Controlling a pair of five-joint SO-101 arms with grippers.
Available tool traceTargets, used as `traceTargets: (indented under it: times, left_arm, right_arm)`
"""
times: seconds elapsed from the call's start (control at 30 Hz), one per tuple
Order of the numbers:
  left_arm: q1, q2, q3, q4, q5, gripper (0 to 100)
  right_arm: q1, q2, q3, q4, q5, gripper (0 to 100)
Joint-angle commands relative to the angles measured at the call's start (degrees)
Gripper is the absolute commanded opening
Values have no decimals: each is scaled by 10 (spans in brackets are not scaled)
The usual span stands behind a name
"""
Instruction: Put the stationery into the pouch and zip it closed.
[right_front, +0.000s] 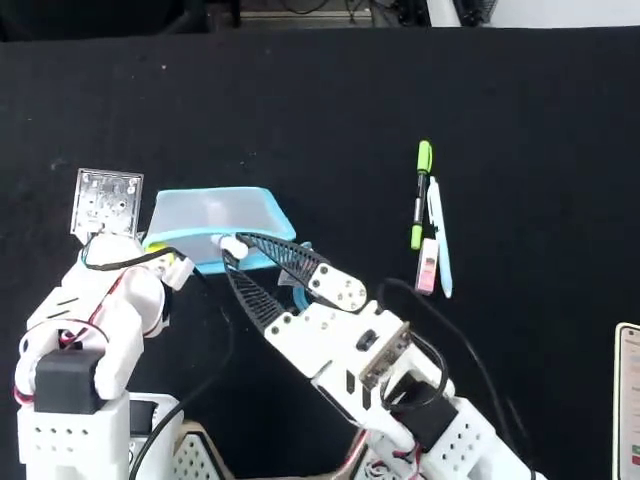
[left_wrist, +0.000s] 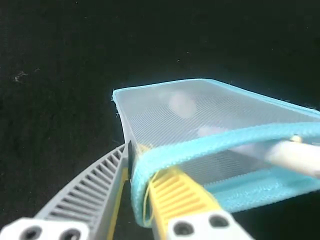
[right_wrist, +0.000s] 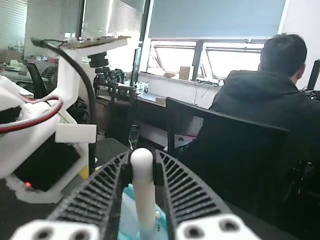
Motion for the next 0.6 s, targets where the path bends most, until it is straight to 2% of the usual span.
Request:
traceTargets:
  times: [0.0, 0.13, 0.27, 0.43, 0.57]
  left_arm:
    - [-7, -4, -7, 2, -6, 30]
    - [-7, -4, -7, 2, -6, 30]
    - [-7, -4, -7, 2, -6, 30]
    - [-7, -4, -7, 2, -6, 30]
    - [-7, -4, -7, 2, -6, 30]
  right_arm:
    - [-24, 5, -15, 53, 2, 46]
    - [-71, 5, -37, 114, 1, 133]
    - [-73, 0, -54, 129, 4, 126]
    - [-28, 0, -119, 135, 2, 103]
    - [44, 0, -233, 251, 1, 103]
